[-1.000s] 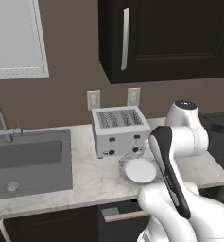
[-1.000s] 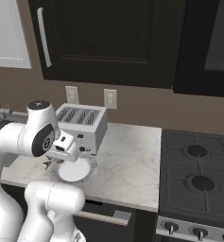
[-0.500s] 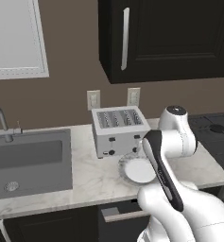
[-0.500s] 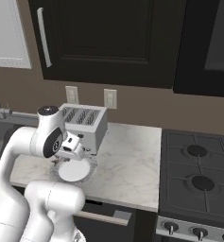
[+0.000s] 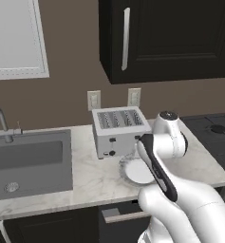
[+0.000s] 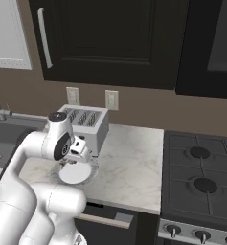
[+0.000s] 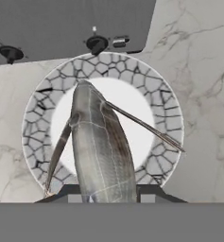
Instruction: Pick fish from the fridge and place it on the plate on the counter.
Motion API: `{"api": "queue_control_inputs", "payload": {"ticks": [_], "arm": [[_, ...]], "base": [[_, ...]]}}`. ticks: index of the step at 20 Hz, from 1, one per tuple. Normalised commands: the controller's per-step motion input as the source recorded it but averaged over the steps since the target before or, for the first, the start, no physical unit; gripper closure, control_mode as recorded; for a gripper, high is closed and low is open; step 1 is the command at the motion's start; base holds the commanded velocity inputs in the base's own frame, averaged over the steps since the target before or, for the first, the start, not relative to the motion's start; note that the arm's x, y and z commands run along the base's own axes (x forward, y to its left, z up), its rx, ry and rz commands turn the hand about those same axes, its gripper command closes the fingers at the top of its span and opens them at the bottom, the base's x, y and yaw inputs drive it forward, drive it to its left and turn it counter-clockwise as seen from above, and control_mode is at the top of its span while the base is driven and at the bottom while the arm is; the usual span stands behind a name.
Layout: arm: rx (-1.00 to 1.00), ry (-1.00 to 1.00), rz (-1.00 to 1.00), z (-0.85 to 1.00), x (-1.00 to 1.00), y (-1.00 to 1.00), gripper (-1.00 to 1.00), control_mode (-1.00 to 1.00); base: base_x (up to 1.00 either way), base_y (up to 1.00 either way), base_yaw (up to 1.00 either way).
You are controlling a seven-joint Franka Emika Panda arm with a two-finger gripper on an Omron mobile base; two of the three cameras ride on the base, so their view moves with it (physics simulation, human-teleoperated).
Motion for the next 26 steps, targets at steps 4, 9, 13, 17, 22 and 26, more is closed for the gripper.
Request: {"api": "queue_control_inputs", "payload": {"ticks": [4,9,13,17,22,26], "arm": [[0.0,0.03,0.0,-0.42,0.17,0.0,1.0,-1.0],[0.0,0.03,0.0,-0.4,0.16,0.0,1.0,-1.0],[0.0,0.0,0.0,-0.5,0.24,0.0,1.0,-1.0],[0.0,0.0,0.0,-0.43,0.22,0.0,1.0,-1.0],[0.0,0.0,0.0,-0.39,0.12,0.0,1.0,-1.0],[0.0,0.0,0.0,-0.41,0.06,0.0,1.0,-1.0]], "base": [[0.0,0.0,0.0],[0.0,0.0,0.0],[0.0,0.0,0.0],[0.0,0.0,0.0],[0.0,0.0,0.0],[0.0,0.0,0.0]]}}
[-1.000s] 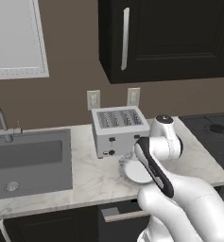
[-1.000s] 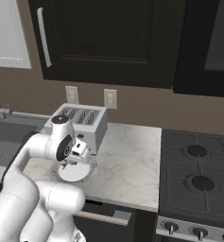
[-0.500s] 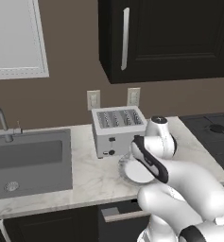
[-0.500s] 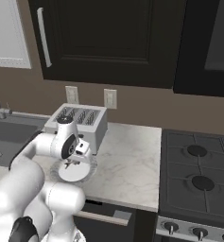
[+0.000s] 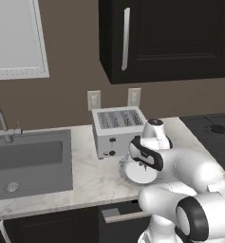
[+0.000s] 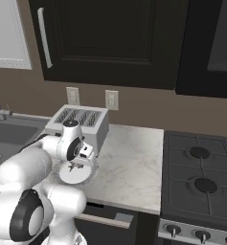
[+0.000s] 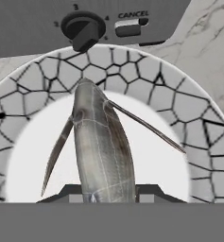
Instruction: Pick fish from the fridge and place it on the plate on the counter.
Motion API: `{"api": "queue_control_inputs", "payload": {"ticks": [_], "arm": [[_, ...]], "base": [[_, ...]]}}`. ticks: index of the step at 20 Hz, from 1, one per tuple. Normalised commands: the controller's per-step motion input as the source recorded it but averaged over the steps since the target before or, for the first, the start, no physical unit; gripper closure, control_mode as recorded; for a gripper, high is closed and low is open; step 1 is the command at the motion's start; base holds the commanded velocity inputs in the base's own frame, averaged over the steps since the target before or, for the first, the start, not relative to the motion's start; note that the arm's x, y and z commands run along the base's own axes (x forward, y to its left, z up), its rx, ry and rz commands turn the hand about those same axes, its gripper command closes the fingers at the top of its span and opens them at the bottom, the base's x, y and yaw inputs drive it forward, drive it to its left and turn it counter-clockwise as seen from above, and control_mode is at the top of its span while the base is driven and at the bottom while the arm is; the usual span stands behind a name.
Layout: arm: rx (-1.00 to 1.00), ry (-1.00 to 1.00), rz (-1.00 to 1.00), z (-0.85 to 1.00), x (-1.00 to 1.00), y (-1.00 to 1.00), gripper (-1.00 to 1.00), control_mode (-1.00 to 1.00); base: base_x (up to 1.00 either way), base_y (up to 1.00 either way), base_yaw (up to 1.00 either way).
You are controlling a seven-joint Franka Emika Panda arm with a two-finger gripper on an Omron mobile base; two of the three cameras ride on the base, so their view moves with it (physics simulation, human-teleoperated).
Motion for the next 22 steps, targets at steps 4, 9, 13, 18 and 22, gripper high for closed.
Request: {"api": "queue_control_inputs", "payload": {"ticks": [4,9,13,18,22], "arm": [[0.0,0.0,0.0,-0.35,0.09,0.0,1.0,-1.0],[0.0,0.0,0.0,-0.26,0.03,0.0,1.0,-1.0],[0.0,0.0,0.0,-0.06,0.0,0.01,-1.0,-1.0],[0.0,0.0,0.0,0.0,0.0,0.0,-1.0,-1.0],[0.0,0.0,0.0,0.0,0.0,0.0,-1.0,-1.0]], "base": [[0.0,0.0,0.0],[0.0,0.0,0.0],[0.0,0.0,0.0],[0.0,0.0,0.0],[0.0,0.0,0.0]]}}
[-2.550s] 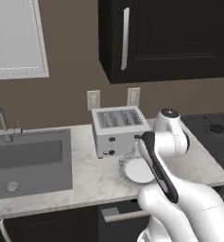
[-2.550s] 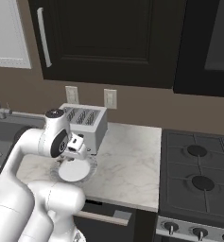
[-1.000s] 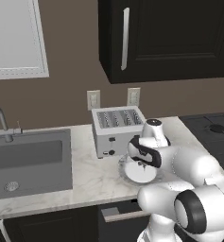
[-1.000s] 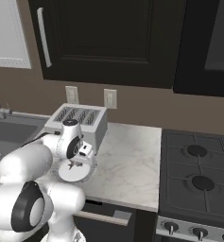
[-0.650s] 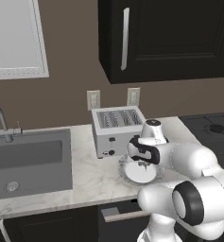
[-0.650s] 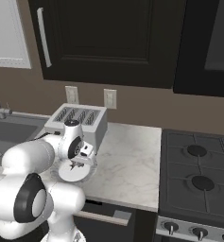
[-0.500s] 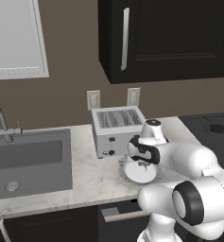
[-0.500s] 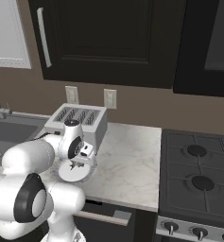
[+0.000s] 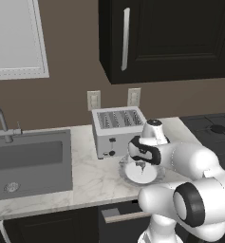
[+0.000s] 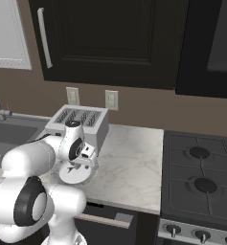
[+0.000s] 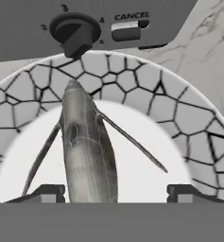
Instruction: Pick fish from the fridge and place it on the plate on the counter.
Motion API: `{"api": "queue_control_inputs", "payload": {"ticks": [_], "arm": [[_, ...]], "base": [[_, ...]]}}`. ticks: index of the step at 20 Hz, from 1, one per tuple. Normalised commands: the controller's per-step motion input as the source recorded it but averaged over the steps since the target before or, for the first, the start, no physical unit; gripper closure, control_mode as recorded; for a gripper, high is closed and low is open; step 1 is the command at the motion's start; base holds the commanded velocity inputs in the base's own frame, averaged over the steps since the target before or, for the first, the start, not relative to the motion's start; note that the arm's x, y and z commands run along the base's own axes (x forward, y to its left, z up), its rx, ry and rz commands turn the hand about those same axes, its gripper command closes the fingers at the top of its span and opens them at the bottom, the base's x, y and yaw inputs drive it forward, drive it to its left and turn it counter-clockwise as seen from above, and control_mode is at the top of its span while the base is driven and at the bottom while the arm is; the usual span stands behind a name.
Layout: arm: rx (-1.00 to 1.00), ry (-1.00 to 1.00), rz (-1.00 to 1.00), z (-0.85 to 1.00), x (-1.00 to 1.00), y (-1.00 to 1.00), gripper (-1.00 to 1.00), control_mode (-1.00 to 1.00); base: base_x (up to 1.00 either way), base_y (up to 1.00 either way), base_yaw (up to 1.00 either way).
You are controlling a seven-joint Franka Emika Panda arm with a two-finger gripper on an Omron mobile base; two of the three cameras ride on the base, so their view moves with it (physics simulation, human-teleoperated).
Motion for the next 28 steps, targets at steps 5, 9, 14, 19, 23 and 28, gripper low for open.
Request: {"api": "queue_control_inputs", "payload": {"ticks": [5,9,14,19,23,28], "arm": [[0.0,0.0,0.0,0.0,0.0,0.0,-1.0,-1.0],[0.0,0.0,0.0,0.12,-0.01,0.0,-1.0,-1.0],[0.0,0.0,0.0,0.5,-0.08,0.0,-1.0,-1.0],[0.0,0.0,0.0,0.74,-0.39,0.0,-1.0,-1.0],[0.0,0.0,0.0,0.78,-0.6,-0.02,-1.0,-1.0],[0.0,0.0,0.0,0.7,-0.81,-0.17,-1.0,-1.0]], "base": [[0.0,0.0,0.0],[0.0,0.0,0.0],[0.0,0.0,0.0],[0.0,0.0,0.0],[0.0,0.0,0.0],[0.0,0.0,0.0]]}}
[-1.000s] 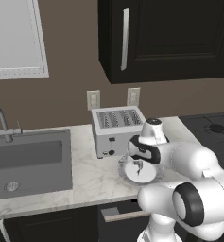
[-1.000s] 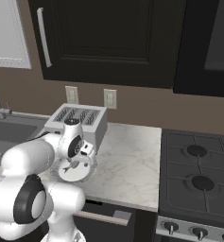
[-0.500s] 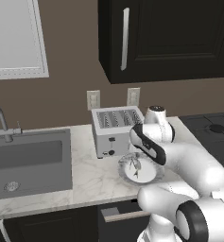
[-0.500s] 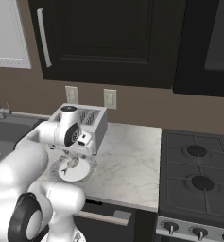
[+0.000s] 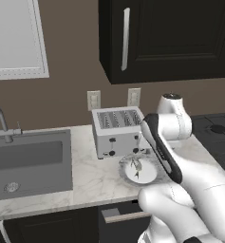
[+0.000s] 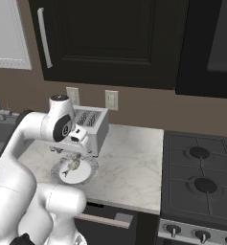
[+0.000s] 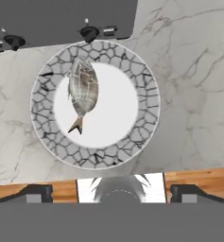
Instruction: Pick fish from the fridge and place it on the plate on the counter.
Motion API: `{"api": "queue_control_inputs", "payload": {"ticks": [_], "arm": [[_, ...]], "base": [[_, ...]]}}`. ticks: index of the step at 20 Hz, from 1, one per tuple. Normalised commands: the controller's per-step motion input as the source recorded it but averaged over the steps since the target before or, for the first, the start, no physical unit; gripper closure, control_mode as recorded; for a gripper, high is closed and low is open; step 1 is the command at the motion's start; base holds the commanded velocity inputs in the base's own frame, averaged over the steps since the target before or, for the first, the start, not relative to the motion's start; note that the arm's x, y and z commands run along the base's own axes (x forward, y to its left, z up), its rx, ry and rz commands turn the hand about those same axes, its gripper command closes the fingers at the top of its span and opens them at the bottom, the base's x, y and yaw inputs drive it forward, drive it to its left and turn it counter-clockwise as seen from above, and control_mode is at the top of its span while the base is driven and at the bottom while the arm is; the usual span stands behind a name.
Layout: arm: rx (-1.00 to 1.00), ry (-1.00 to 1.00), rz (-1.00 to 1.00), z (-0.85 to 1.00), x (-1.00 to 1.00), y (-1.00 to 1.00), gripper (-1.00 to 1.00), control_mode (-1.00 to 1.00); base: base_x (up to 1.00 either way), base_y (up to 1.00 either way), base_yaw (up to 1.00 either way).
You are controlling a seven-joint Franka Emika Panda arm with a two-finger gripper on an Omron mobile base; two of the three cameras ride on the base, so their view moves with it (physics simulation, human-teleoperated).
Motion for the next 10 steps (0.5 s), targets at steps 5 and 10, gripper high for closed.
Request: {"api": "queue_control_inputs", "payload": {"ticks": [5,10], "arm": [[0.0,0.0,0.0,0.68,-0.99,-0.42,-1.0,-1.0],[0.0,0.0,0.0,0.77,-0.69,-0.25,-1.0,-1.0]], "base": [[0.0,0.0,0.0],[0.0,0.0,0.0]]}}
